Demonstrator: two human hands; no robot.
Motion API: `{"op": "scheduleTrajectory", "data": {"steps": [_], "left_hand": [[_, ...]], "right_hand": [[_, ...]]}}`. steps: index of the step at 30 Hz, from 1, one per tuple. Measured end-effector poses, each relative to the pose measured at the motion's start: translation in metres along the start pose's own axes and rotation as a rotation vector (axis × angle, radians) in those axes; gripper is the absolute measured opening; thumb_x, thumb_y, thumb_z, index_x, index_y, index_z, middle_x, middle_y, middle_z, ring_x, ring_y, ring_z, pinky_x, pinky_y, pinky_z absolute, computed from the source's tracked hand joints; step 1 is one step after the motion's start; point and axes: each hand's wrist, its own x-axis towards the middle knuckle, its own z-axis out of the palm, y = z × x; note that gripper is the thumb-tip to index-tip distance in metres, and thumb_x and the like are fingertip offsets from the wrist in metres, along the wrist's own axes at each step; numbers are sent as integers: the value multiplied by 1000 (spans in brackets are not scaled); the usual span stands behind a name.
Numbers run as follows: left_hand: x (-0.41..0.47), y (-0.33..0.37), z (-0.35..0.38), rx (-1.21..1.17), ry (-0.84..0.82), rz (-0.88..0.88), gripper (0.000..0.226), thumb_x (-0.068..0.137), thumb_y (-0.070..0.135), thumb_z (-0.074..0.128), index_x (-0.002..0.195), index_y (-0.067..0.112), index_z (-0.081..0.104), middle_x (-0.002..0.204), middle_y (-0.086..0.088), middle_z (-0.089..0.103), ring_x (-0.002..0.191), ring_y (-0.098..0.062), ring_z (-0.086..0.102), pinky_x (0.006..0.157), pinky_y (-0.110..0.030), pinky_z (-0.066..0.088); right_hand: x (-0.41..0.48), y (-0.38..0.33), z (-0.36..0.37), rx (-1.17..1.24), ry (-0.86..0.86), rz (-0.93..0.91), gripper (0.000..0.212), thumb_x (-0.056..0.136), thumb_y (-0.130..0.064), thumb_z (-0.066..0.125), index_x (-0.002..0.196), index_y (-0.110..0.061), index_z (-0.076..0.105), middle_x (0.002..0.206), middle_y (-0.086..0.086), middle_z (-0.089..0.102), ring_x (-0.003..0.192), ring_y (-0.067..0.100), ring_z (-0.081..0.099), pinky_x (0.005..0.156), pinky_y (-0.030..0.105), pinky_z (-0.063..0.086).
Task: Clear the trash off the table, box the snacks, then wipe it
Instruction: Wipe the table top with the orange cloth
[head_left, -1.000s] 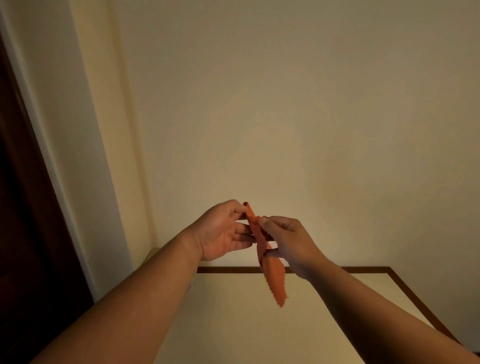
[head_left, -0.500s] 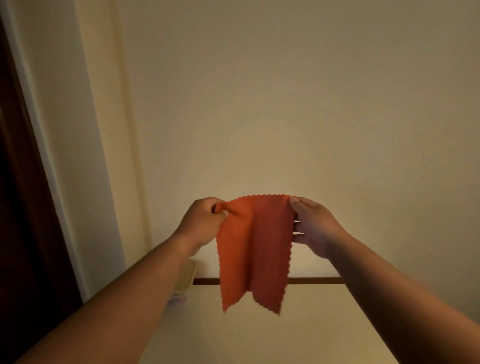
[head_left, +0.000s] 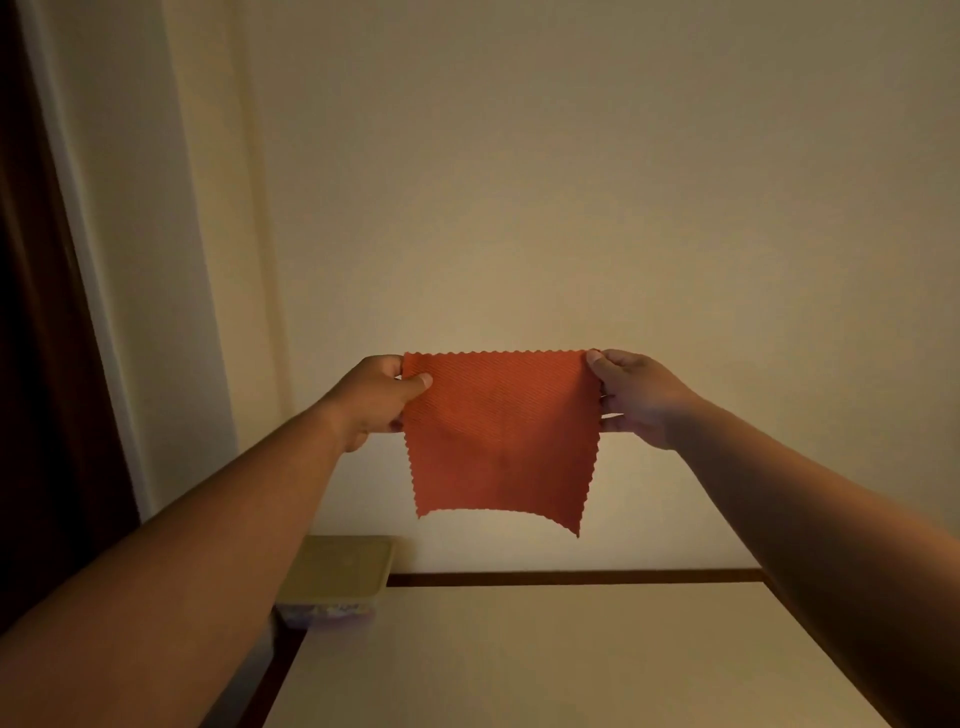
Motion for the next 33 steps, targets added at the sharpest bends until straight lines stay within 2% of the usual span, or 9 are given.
{"op": "scheduleTrajectory", "data": {"steps": [5,9,13,15,18,22,25,28,33], "left_hand": [[16,32,-5,-254,20,-51,31,93,38,72,113,15,71,119,-11,74,90,-20,72,83,-38,58],[-7,-17,14,-462,-287,-592,106,51,100,57,100,8,75,107,-9,71,105,-25,62,94,-49,53],[-35,-97,32,-540,-354,-708,74,73,71,70,96,1,76,87,-13,68,77,-27,63,83,-38,54],[-32,-109,34,-496,-318,-671,38,86,30,71,109,0,76,102,-17,69,91,-31,66,103,-50,48],[-27,-97,38,-426,-195,-541,16,94,5,61,104,3,74,101,-19,72,88,-32,69,93,-52,54],[-20,-78,39,-318,54,-229,30,95,2,63,123,13,58,113,-17,68,91,-28,69,71,-39,56],[-24,-69,34,-328,46,-49,40,95,-2,61,126,24,62,111,-11,73,99,-25,69,77,-35,55],[-26,-61,31,-277,41,57,41,93,-7,61,119,23,70,109,-3,77,104,-20,70,86,-31,54],[-33,-48,22,-184,65,145,33,89,9,75,121,18,71,108,-1,78,103,-14,73,94,-27,54]], "right_hand": [[21,-36,-6,273,7,108,54,99,-66,51,117,-18,66,132,10,67,114,31,66,93,51,55],[3,31,15,371,-312,477,110,60,-105,43,127,-21,63,138,17,62,128,46,55,81,69,53],[-24,126,33,413,-402,622,61,94,-52,61,136,-7,65,132,20,68,126,40,63,109,56,47],[-23,139,32,364,-313,584,35,104,-24,50,126,-6,70,123,19,72,111,35,70,101,50,52],[-12,132,28,376,-145,498,31,107,-10,46,126,-1,69,123,18,72,106,32,71,87,48,59],[2,107,25,304,46,271,28,101,1,57,129,-1,58,122,19,64,109,32,63,90,49,54],[3,86,19,300,99,128,34,101,0,59,129,-19,57,108,14,62,94,29,58,73,43,50],[6,72,14,194,58,25,23,103,-3,55,117,-13,71,95,12,59,81,25,52,66,38,43],[4,53,2,-1,-101,-52,37,97,6,62,131,-8,65,114,11,67,96,23,64,82,37,54]]}}
